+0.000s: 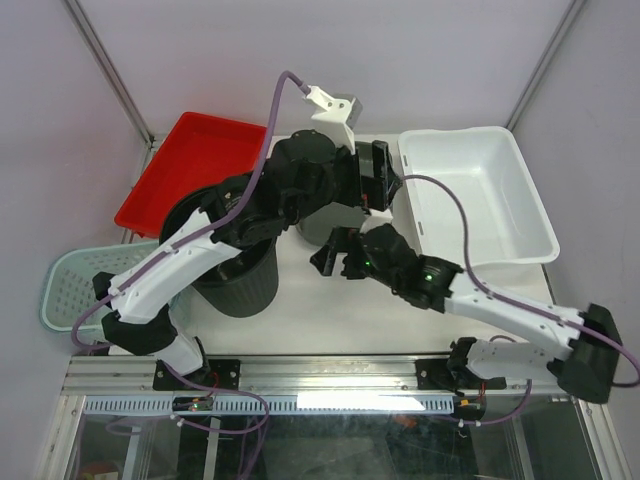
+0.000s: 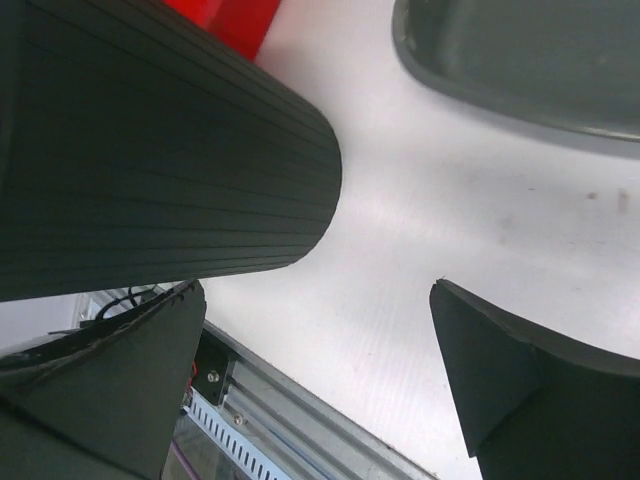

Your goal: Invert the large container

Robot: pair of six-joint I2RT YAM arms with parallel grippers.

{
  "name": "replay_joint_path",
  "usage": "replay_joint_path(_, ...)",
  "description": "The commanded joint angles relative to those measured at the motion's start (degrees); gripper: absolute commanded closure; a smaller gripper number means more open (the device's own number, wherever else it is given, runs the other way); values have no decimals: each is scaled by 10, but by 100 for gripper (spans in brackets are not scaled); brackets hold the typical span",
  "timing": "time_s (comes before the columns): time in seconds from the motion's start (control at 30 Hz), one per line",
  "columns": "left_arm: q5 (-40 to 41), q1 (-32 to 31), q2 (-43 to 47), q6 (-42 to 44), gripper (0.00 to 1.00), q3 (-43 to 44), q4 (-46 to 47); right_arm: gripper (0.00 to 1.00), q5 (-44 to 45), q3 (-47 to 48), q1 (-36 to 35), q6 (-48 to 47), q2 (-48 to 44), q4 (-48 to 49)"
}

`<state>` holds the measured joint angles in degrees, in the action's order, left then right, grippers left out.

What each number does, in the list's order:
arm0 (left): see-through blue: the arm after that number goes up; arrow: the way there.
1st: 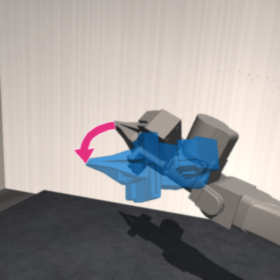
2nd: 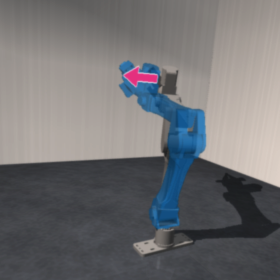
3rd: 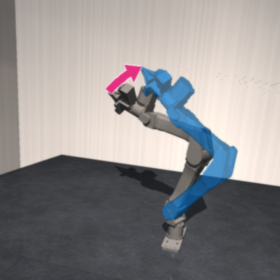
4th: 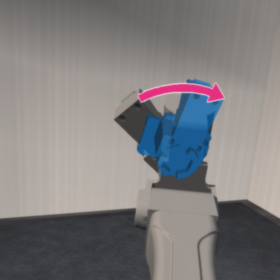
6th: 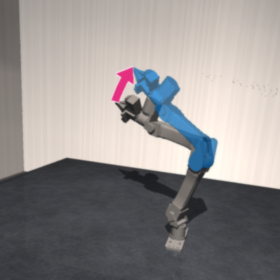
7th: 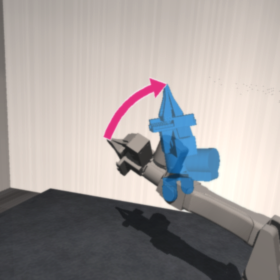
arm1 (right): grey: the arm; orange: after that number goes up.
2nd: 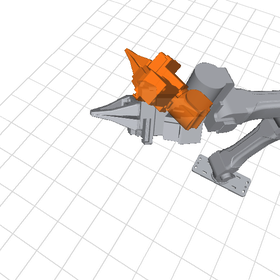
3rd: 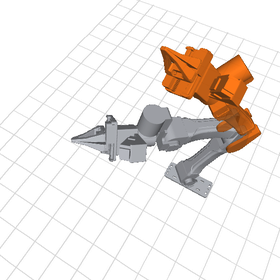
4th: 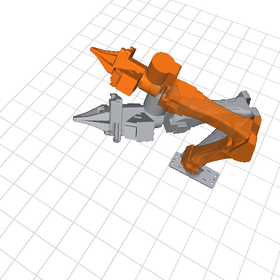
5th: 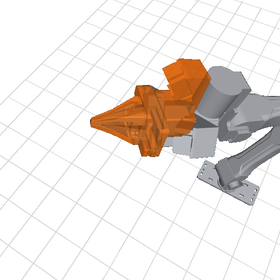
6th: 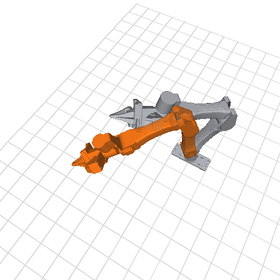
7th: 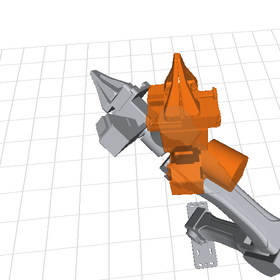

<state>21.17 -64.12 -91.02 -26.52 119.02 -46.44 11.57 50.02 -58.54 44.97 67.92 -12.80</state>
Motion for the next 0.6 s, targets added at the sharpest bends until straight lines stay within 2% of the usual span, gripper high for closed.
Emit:
replay_joint_path(0.0,12,-2,-24,8,1,32,29,1,96,-33,-2,7,-112,-80)
replay_joint_path(0.17,26,-2,-47,4,1,39,29,1,206,-45,-1,22,-233,-250)
replay_joint_path(0.27,35,-2,-47,-4,1,38,35,1,273,-27,2,3,-285,-318)
replay_joint_path(0.47,40,-2,-35,-4,1,35,40,1,376,33,36,-103,-261,-360)
replay_joint_path(0.57,53,-2,-24,-4,1,26,40,1,320,43,123,-195,-225,-309)
